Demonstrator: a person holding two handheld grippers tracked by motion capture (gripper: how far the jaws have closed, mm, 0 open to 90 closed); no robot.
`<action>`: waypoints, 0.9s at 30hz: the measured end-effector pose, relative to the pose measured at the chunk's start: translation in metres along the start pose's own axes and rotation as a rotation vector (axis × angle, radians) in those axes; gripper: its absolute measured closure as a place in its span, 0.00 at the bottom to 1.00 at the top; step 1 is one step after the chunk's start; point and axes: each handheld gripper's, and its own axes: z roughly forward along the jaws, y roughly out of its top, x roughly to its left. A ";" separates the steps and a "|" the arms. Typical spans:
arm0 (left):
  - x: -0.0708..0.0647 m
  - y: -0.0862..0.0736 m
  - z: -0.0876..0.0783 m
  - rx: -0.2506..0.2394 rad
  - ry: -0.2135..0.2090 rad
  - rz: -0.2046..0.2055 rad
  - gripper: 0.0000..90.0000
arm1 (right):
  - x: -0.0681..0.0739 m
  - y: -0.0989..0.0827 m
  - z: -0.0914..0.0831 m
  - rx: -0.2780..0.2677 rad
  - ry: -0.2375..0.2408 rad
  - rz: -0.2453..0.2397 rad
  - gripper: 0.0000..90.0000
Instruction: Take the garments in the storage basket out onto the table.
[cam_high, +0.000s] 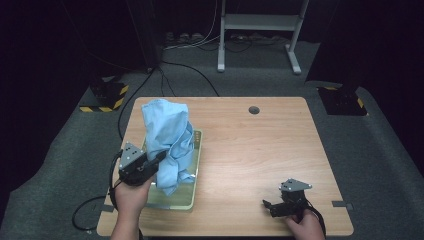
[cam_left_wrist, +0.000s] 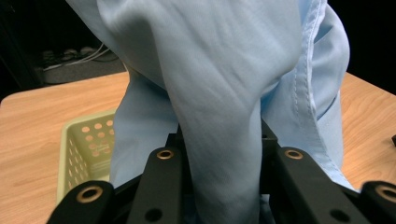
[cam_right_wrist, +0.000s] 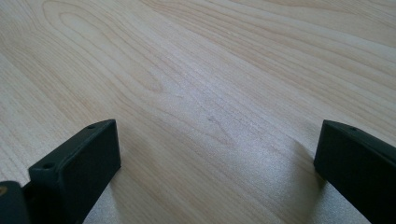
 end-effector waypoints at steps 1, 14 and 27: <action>-0.001 0.000 -0.001 -0.008 0.003 0.001 0.81 | 0.000 0.000 0.000 0.000 0.000 0.000 0.00; -0.005 0.006 -0.010 -0.075 0.015 0.005 0.80 | 0.000 0.000 0.000 0.000 0.000 0.000 0.00; -0.011 0.008 -0.022 -0.194 0.058 0.035 0.80 | 0.000 0.000 0.000 0.000 0.000 0.000 0.00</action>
